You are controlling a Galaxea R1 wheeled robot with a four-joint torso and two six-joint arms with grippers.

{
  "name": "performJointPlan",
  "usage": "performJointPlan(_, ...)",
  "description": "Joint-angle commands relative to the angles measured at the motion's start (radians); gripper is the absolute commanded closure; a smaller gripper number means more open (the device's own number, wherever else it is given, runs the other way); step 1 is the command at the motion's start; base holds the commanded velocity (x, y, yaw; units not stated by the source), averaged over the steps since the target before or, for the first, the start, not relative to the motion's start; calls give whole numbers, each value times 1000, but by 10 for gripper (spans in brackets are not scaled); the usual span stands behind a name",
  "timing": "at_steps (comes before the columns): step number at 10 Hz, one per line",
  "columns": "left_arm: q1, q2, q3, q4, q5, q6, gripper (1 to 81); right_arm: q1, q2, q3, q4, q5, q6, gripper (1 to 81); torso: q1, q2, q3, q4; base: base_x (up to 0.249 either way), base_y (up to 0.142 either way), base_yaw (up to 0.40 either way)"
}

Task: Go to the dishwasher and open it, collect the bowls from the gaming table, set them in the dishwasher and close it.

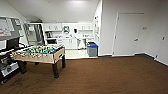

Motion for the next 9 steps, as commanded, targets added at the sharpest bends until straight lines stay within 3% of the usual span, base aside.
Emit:
performJointPlan(1,-64,-4,12,6,47,3,10,59,-5,7,-1,-51,-4,10,0,0,0,0,0,0,0)
performJointPlan(9,-64,-4,12,1,47,2,10,57,-3,7,-4,-51,-4,10,0,0,0,0,8,0,0)
